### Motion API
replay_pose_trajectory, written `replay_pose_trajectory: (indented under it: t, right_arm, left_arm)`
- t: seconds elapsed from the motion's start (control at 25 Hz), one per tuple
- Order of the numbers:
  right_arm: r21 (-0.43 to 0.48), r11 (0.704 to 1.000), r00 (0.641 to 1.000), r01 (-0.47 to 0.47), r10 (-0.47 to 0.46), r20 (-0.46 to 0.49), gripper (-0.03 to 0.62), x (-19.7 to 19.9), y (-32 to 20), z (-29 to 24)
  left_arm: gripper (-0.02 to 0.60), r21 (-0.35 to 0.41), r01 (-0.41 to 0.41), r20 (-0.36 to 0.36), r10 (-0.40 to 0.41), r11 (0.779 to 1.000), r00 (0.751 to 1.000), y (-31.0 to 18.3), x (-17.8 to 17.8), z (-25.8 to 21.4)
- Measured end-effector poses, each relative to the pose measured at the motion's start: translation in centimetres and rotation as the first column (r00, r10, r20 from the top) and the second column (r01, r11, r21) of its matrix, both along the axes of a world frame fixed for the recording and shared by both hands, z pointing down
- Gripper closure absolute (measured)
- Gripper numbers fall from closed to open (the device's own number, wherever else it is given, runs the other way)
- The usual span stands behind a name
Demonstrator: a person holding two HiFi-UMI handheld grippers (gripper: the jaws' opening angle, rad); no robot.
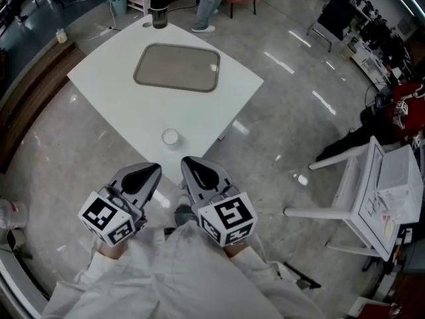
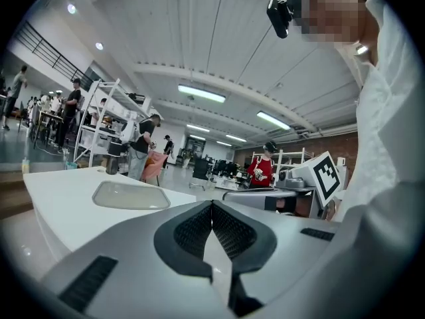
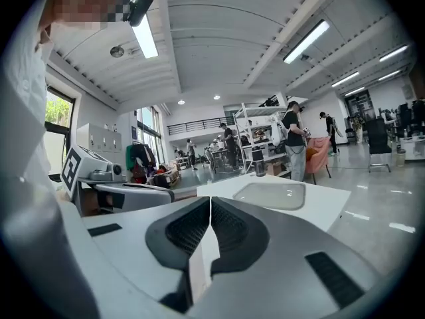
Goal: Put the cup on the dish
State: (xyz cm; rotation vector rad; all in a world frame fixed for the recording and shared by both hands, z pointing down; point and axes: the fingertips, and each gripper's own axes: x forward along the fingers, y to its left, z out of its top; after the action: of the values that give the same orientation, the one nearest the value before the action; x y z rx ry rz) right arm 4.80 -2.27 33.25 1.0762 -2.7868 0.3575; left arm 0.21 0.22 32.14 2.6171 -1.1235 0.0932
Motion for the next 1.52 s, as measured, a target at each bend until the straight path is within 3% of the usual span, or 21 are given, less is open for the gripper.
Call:
replay_pose_trajectory:
  t: [0.4,0.88,1.52]
  right_arm:
    - [-0.027,0.999,0.999,0.044,-0.044,0.004,0.579,0.3,-3.6,0.8]
    - [-0.08,0.996,0.999,0.044,-0.046,-0.026,0.579,-0.1,-4.2,2.8]
    - [-0.101,0.994,0.993,0.042,-0.052,-0.102,0.579,-2.9,-6.4,3.6]
  left_arm:
    - [0.574,0.034,0.034,0.003,-0.034,0.999,0.999,-4.7,0.9,-0.7]
    - [0.574,-0.042,0.053,0.004,-0.053,0.998,0.999,-5.5,0.0,1.1]
    - [0.572,-0.094,-0.019,0.017,0.021,0.995,1.0,-7.2,-1.4,2.4]
